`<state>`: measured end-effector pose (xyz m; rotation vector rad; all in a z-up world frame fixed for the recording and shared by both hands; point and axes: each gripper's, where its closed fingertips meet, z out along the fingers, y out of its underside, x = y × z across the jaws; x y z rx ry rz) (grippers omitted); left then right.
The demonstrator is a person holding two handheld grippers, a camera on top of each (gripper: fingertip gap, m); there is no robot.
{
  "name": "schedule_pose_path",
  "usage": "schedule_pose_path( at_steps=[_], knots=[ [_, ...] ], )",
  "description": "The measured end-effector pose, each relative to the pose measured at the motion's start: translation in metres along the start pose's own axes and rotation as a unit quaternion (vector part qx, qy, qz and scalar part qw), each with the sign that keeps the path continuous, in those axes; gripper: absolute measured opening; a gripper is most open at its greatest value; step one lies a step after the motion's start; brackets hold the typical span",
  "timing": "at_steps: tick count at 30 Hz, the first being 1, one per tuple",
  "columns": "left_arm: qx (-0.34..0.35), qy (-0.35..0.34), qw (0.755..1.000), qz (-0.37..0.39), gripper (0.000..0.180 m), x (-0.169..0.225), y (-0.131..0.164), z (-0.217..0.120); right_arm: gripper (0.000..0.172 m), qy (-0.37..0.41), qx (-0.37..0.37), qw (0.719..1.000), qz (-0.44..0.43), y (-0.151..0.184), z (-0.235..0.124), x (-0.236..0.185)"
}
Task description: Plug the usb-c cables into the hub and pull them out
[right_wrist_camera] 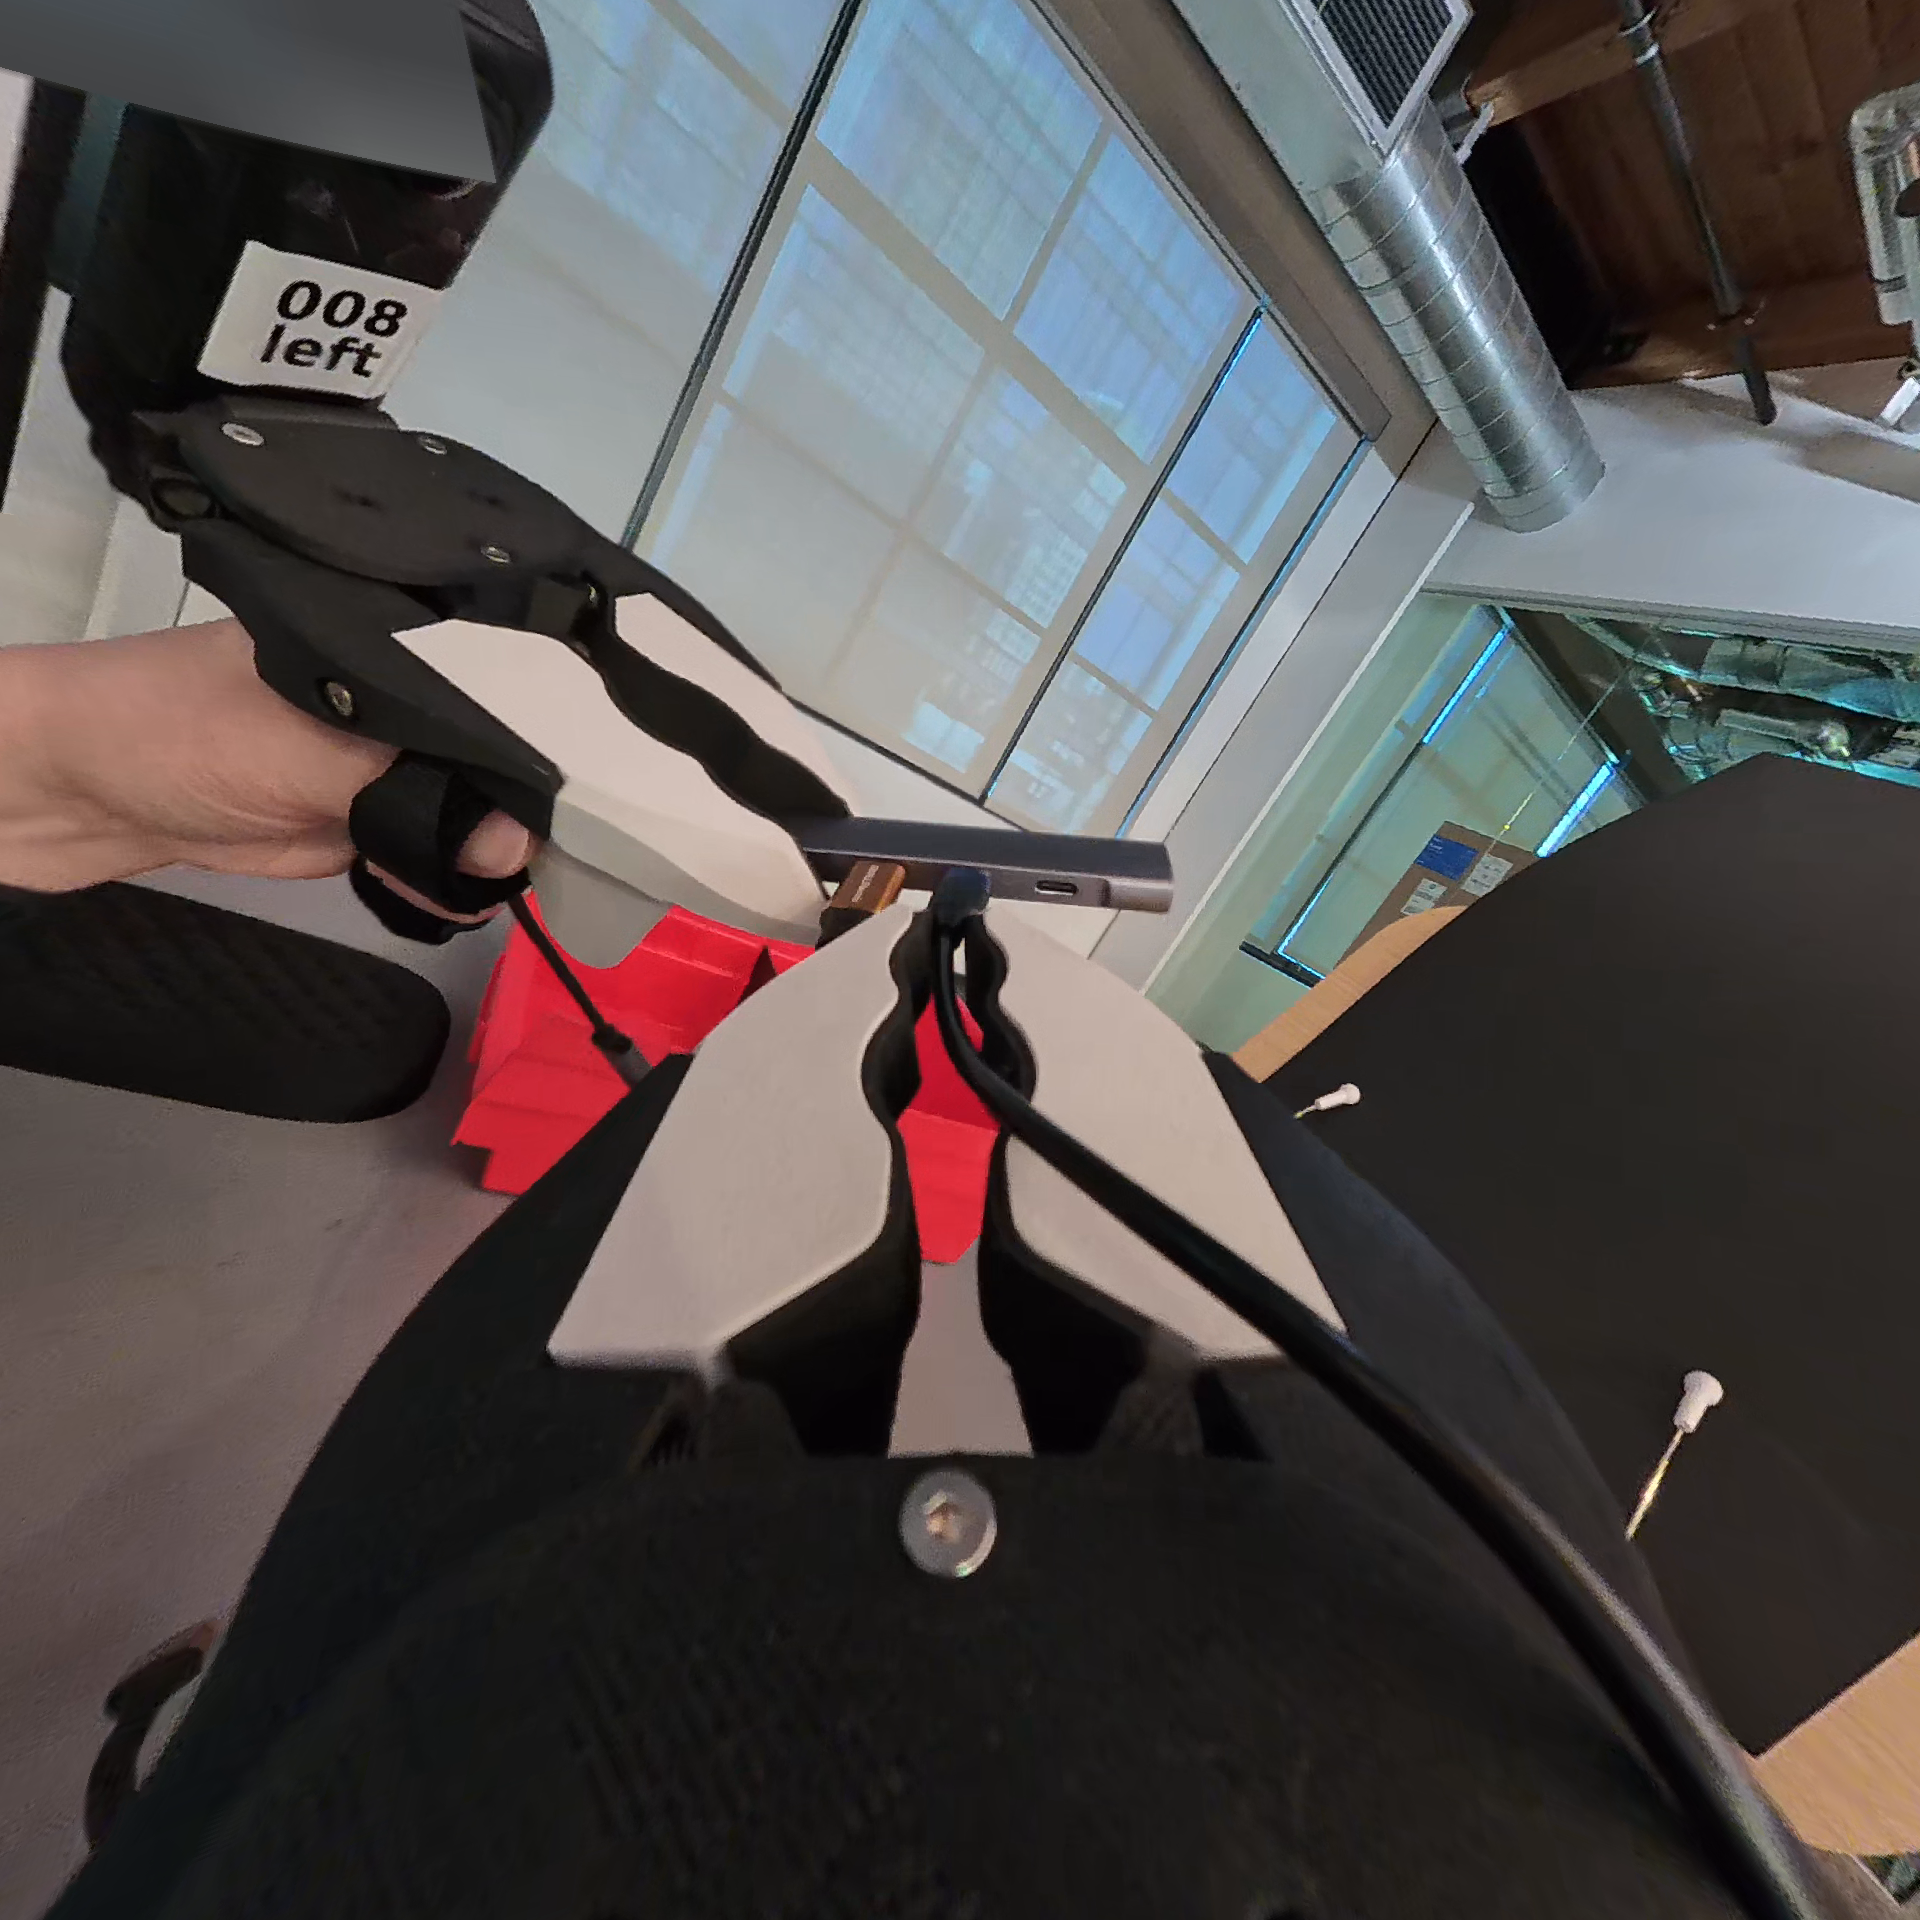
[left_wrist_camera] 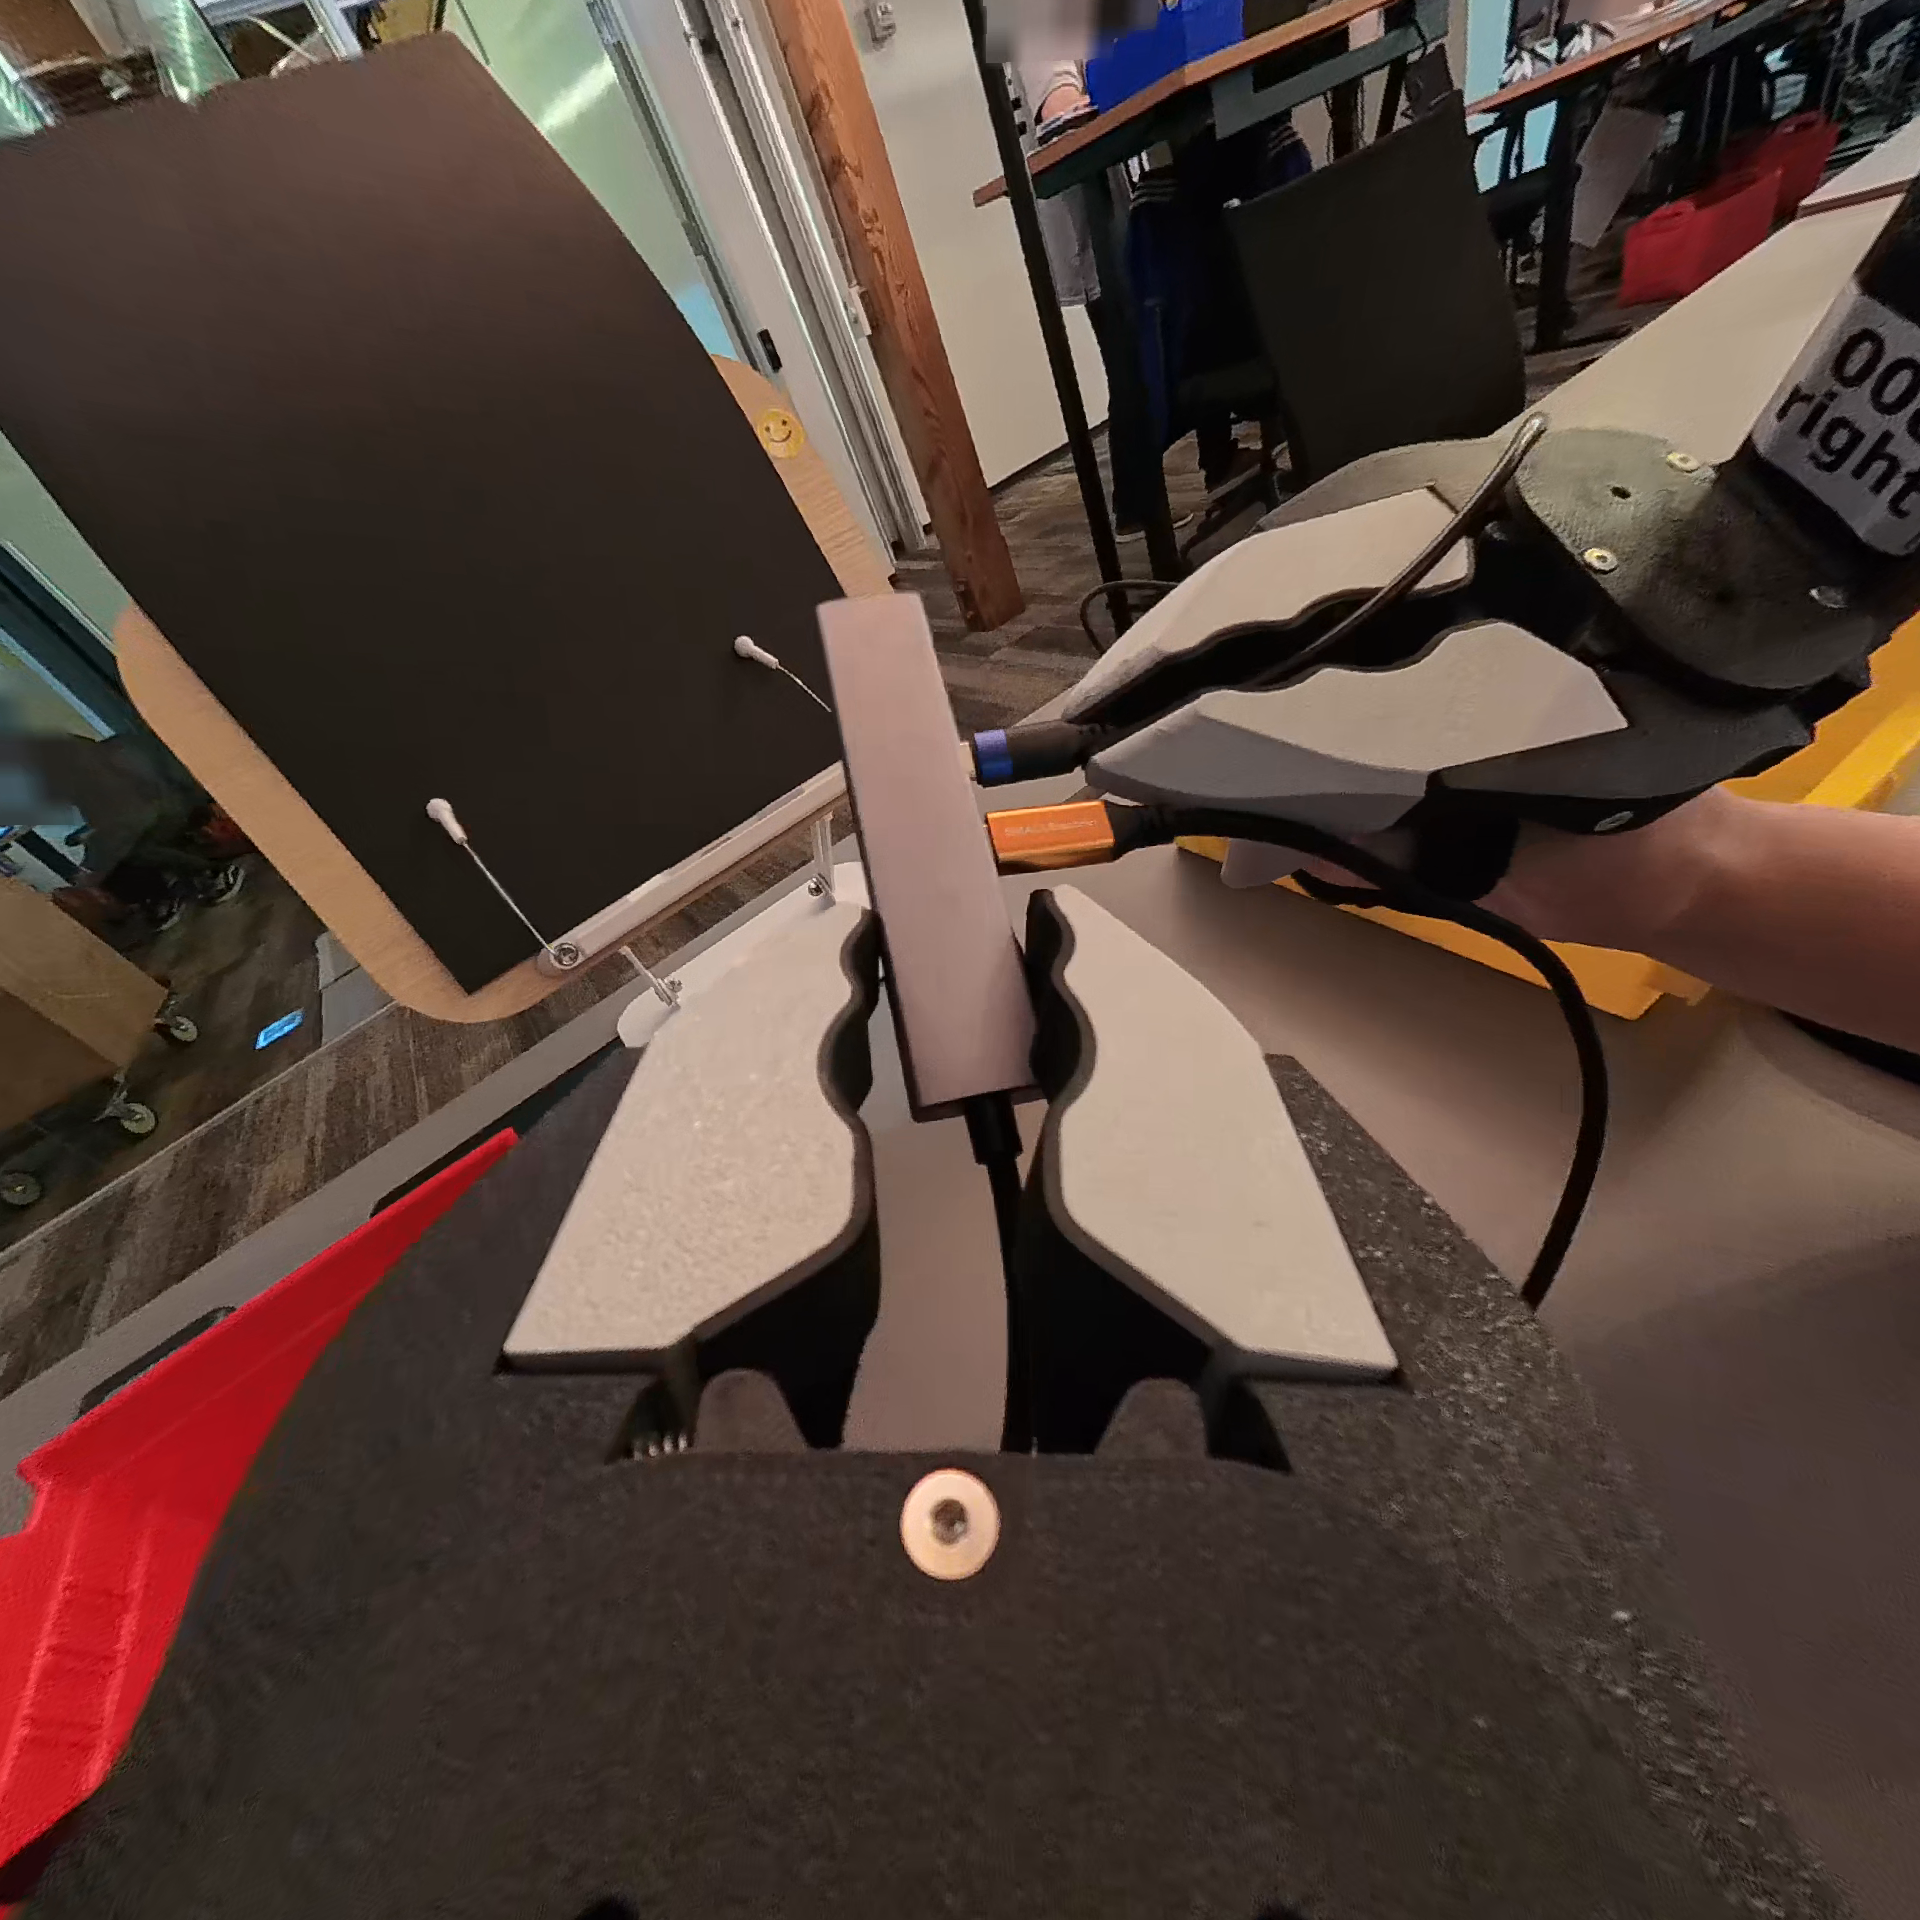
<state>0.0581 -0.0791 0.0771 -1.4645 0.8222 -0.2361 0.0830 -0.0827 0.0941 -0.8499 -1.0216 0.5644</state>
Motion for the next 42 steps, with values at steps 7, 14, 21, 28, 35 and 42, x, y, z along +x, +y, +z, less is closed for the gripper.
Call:
schedule_pose_path(
  at_steps=[7, 14, 21, 28, 35, 42],
  knots=[
    [-0.008, 0.023, 1.000, 0.011, 0.028, 0.004, 0.003, -0.004, 0.006, -0.013, 0.007, 1.000, -0.005, -0.002, 0.000, -0.005],
    [0.026, 0.001, 0.999, -0.018, 0.026, -0.004, -0.001, -0.006, 0.007, -0.024, -0.003, 0.999, 0.033, 0.000, 0.005, -0.005],
    [0.035, -0.074, 0.995, -0.064, 0.025, -0.035, 0.019, -0.006, 0.010, -0.071, -0.145, 0.973, 0.166, 0.033, 0.013, -0.008],
    [0.043, -0.115, 0.986, -0.113, 0.024, -0.065, 0.035, -0.022, 0.008, -0.137, -0.377, 0.915, 0.044, 0.076, -0.009, -0.042],
    [0.040, -0.093, 0.987, -0.126, 0.024, -0.064, 0.045, -0.029, 0.006, -0.281, -0.379, 0.877, 0.085, 0.023, -0.036, -0.094],
    [0.047, 0.033, 0.996, -0.068, 0.024, -0.009, 0.044, -0.020, 0.021, -0.116, -0.233, 0.963, -0.075, -0.027, -0.025, -0.022]
  ],
)
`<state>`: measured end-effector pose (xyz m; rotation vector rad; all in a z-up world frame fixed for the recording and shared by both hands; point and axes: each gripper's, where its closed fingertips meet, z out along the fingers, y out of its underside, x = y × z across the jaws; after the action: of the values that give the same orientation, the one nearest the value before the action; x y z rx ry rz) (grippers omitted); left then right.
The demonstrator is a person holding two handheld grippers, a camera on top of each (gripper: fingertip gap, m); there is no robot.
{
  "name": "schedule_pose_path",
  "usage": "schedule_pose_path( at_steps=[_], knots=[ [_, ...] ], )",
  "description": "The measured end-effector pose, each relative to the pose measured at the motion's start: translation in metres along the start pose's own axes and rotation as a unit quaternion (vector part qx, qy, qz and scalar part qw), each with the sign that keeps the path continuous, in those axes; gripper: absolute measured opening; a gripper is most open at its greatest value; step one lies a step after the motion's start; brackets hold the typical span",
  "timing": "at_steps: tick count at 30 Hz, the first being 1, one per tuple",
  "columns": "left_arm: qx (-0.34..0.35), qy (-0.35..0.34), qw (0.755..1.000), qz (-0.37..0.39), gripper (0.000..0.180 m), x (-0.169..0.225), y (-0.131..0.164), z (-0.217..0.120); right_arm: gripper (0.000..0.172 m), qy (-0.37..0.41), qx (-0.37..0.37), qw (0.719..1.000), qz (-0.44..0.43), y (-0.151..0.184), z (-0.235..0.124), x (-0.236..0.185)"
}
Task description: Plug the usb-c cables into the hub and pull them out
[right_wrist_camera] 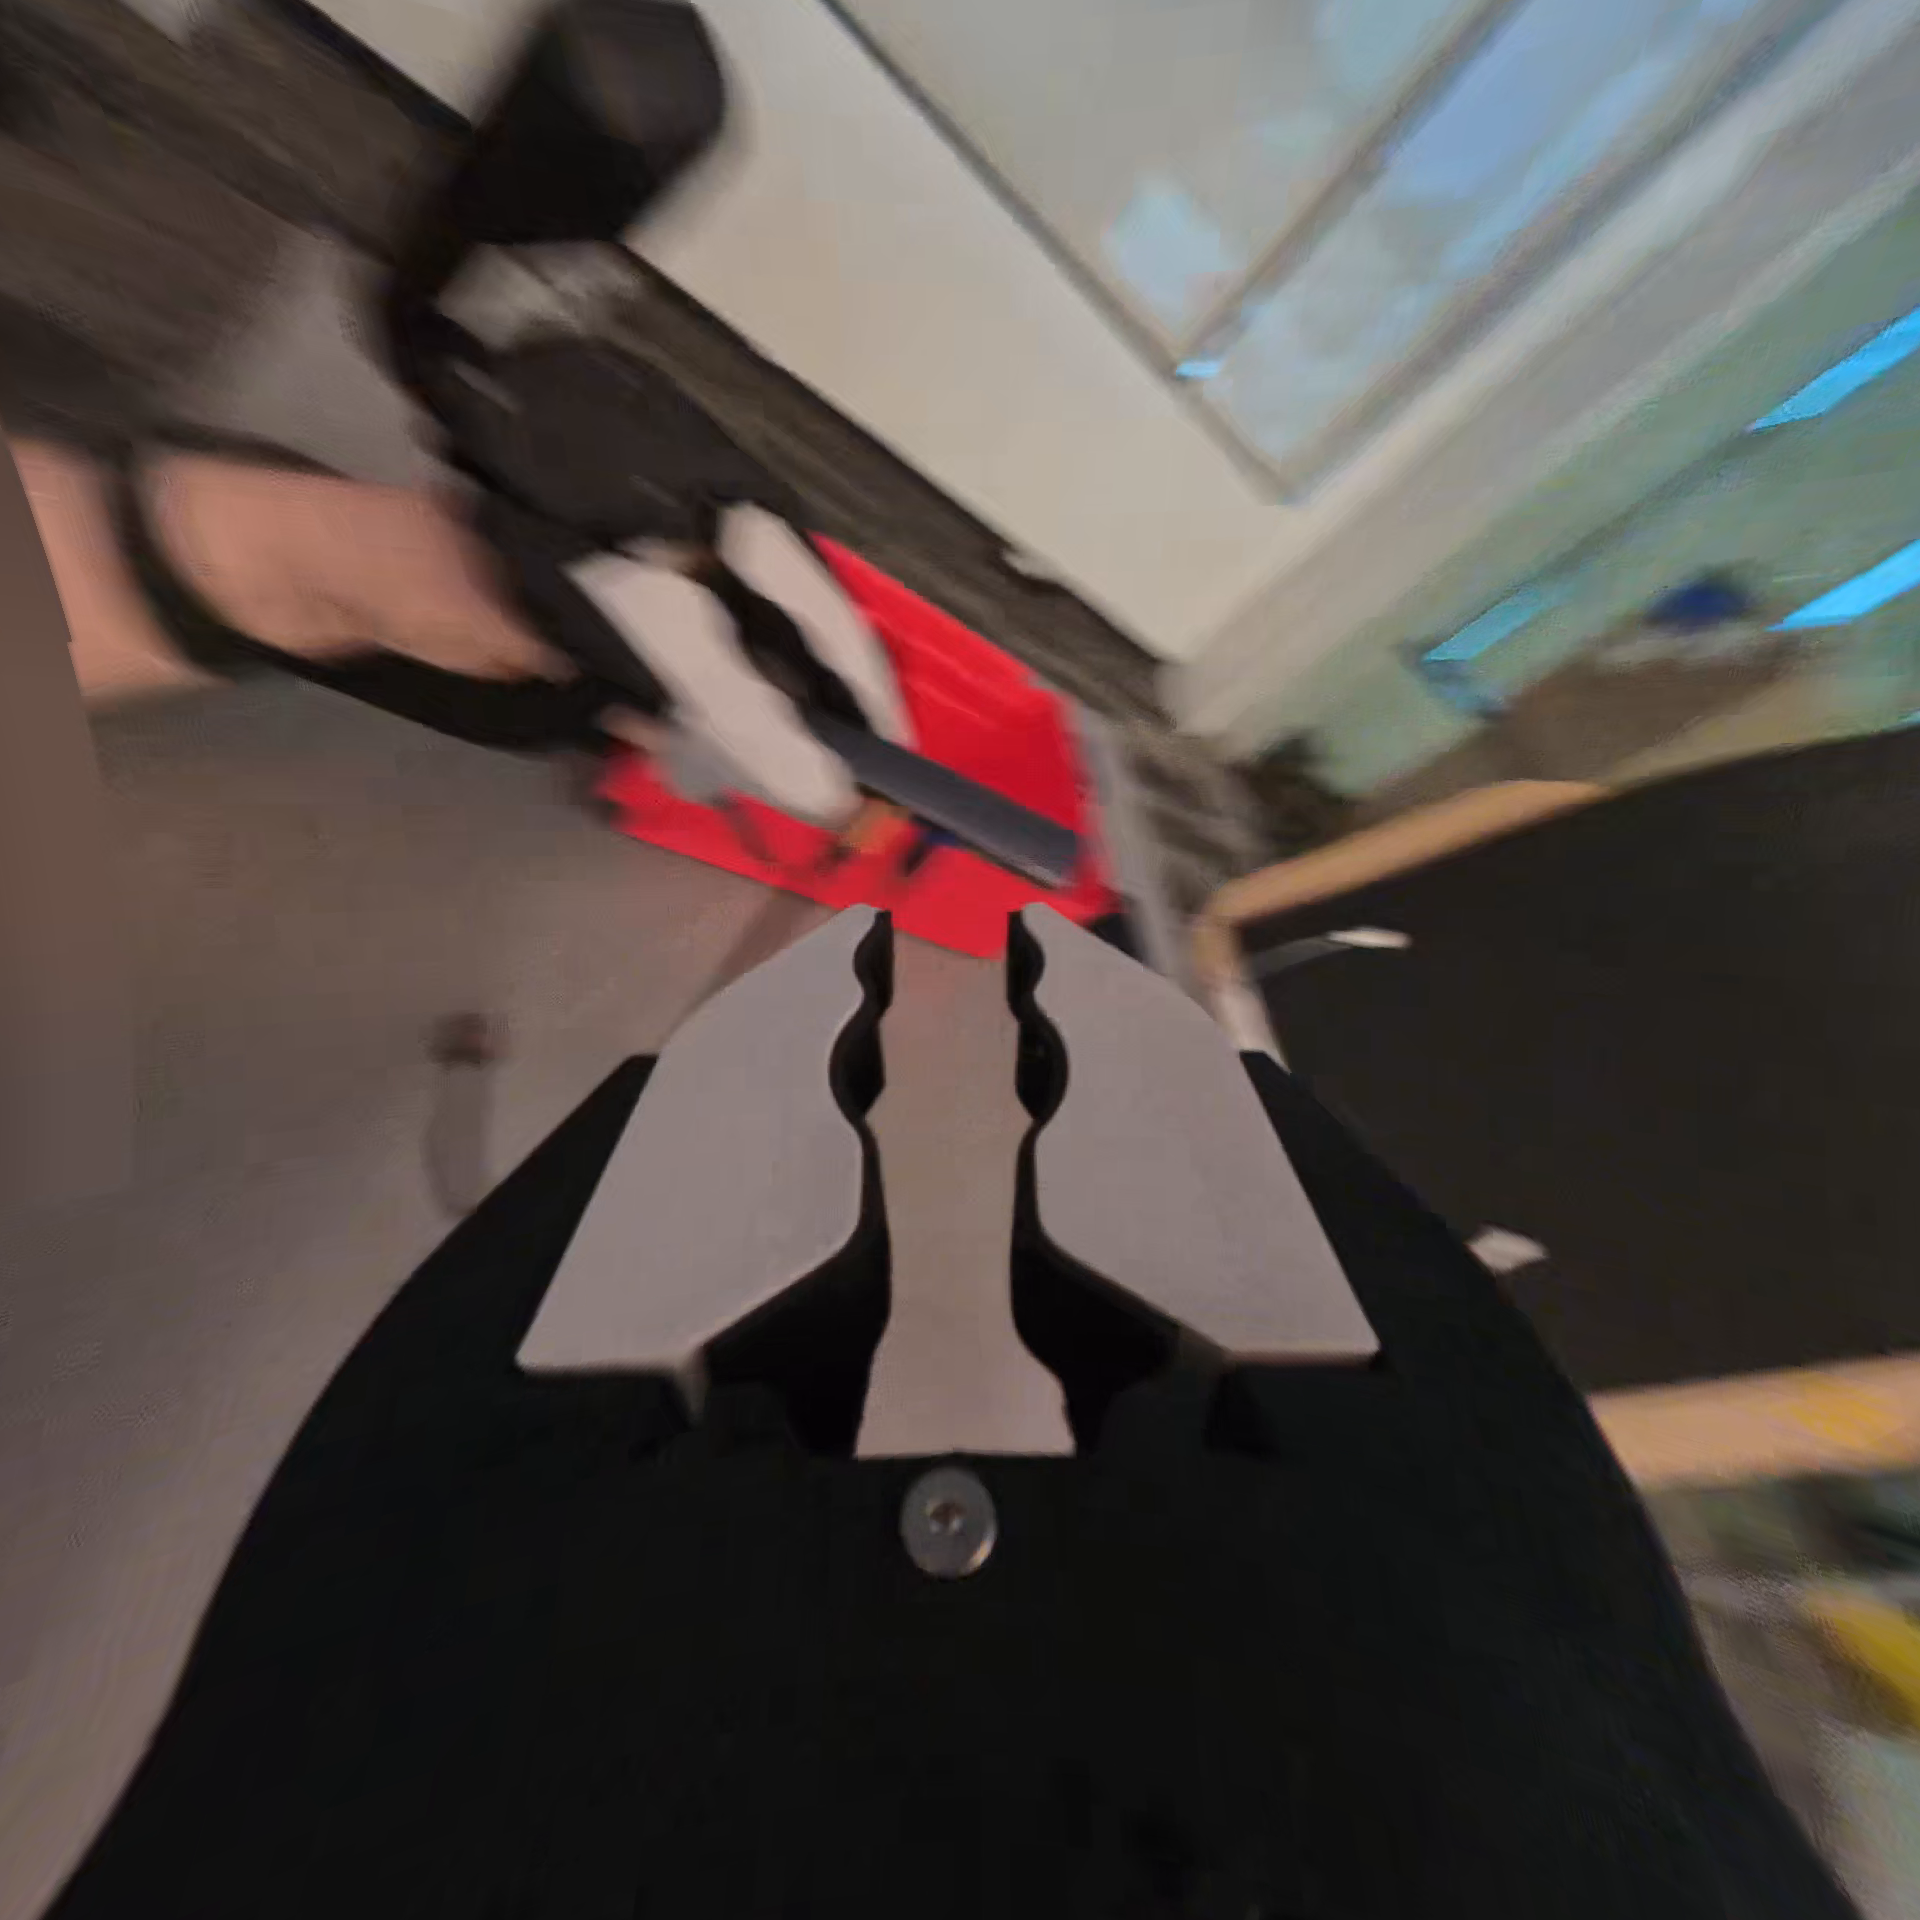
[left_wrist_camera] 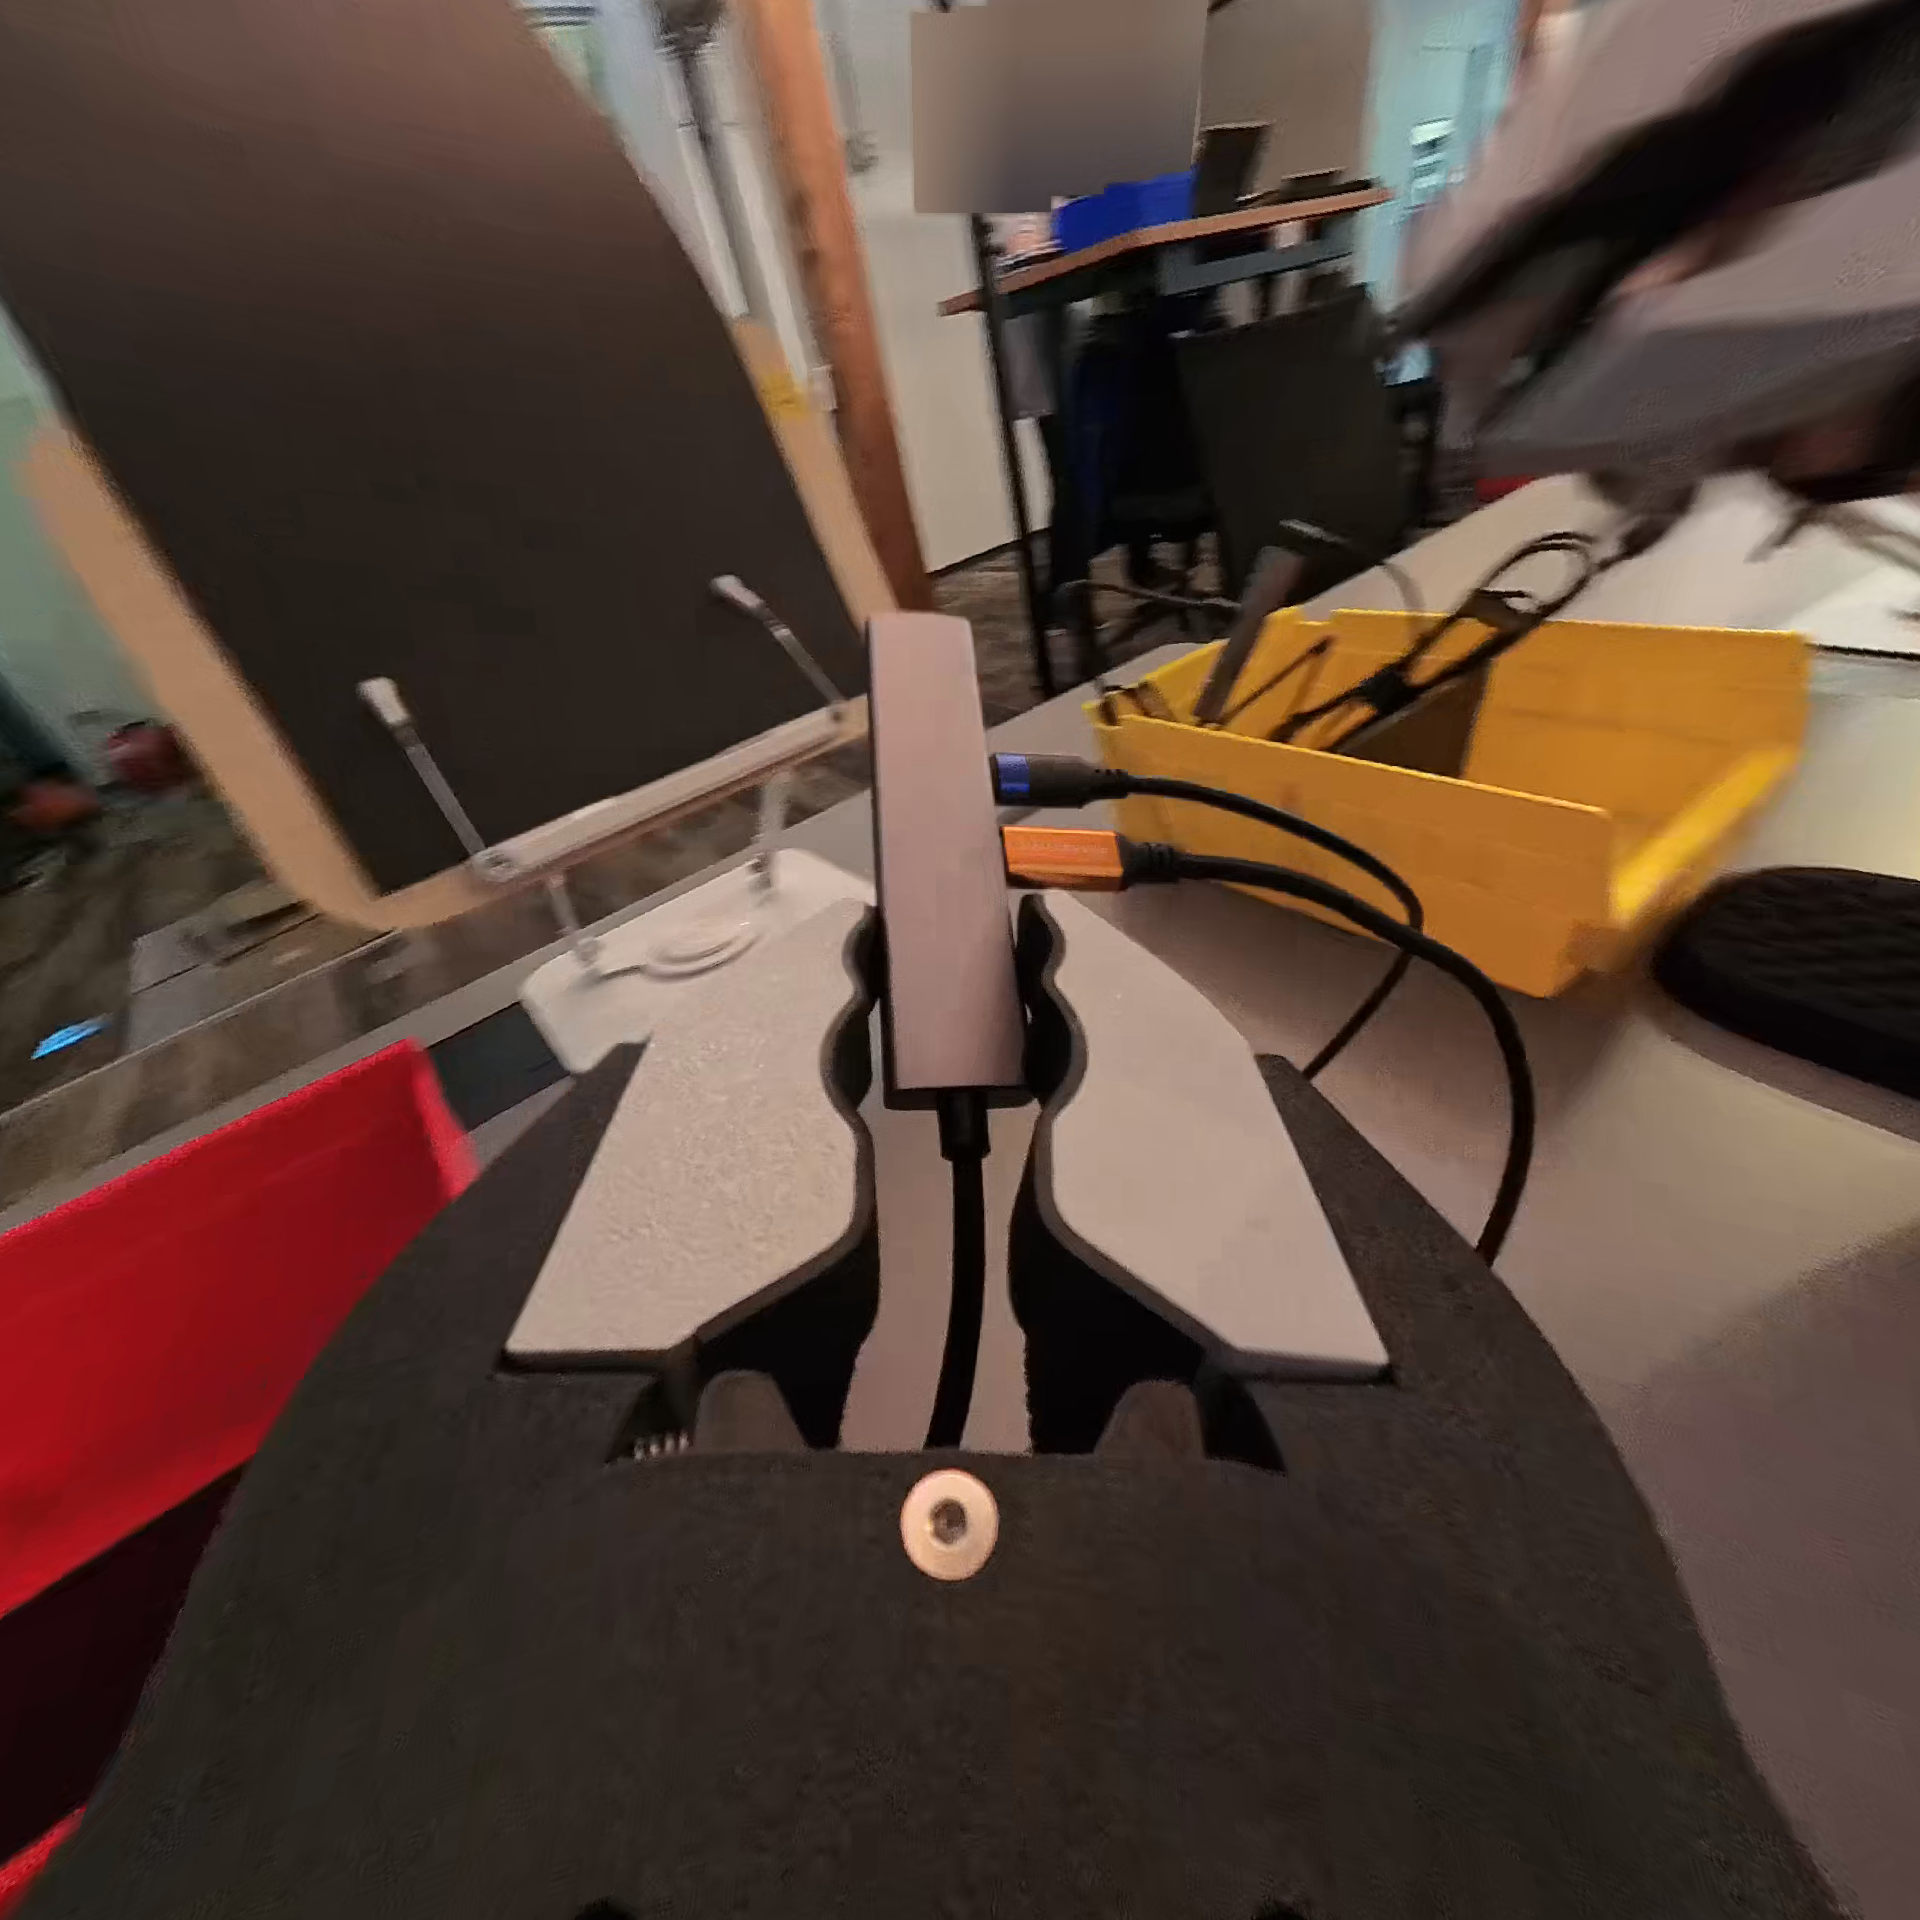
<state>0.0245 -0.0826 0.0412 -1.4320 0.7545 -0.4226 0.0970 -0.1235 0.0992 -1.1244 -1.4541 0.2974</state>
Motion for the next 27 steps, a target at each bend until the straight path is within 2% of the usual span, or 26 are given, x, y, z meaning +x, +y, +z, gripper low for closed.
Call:
schedule_pose_path(
  at_steps=[1, 3, 5, 7, 11, 16, 18, 20, 22, 25, 27],
  knots=[
    [0.005, 0.024, 1.000, 0.001, 0.024, 0.009, -0.001, 0.000, 0.030, 0.046, -0.011, 0.998, -0.047, 0.012, 0.002, 0.014],
    [0.002, 0.069, 0.998, -0.002, 0.024, 0.024, -0.001, -0.001, 0.047, 0.044, 0.001, 0.992, -0.115, 0.031, 0.013, 0.013],
    [-0.009, 0.107, 0.994, -0.009, 0.025, 0.036, 0.001, -0.002, 0.052, 0.060, 0.034, 0.985, -0.160, 0.036, 0.024, 0.011],
    [-0.023, 0.136, 0.990, -0.021, 0.025, 0.043, 0.005, -0.004, 0.048, 0.060, 0.077, 0.973, -0.210, 0.030, 0.029, -0.002],
    [-0.027, 0.167, 0.985, -0.041, 0.025, 0.050, 0.005, -0.009, 0.035, 0.069, 0.043, 0.949, -0.303, 0.036, 0.042, -0.016],
    [-0.043, 0.202, 0.977, -0.052, 0.025, 0.059, 0.011, -0.016, 0.016, 0.062, 0.047, 0.939, -0.336, 0.037, 0.050, -0.027],
    [-0.049, 0.188, 0.979, -0.063, 0.028, 0.053, 0.015, -0.015, 0.013, 0.031, 0.020, 0.950, -0.310, 0.047, 0.054, -0.030],
    [-0.019, 0.160, 0.984, -0.075, 0.047, 0.041, 0.007, -0.018, 0.011, 0.023, -0.020, 0.959, -0.283, 0.060, 0.056, -0.023],
    [0.018, 0.143, 0.985, -0.094, 0.049, 0.030, -0.005, -0.027, 0.011, 0.030, -0.057, 0.967, -0.247, 0.072, 0.052, -0.008],
    [0.054, 0.106, 0.987, -0.107, 0.050, 0.010, -0.016, -0.041, 0.010, 0.072, -0.093, 0.979, -0.168, 0.081, 0.025, 0.029],
    [0.067, 0.095, 0.987, -0.110, 0.046, 0.002, -0.019, -0.050, 0.010, 0.112, -0.125, 0.980, -0.104, 0.088, -0.006, 0.060]
  ],
)
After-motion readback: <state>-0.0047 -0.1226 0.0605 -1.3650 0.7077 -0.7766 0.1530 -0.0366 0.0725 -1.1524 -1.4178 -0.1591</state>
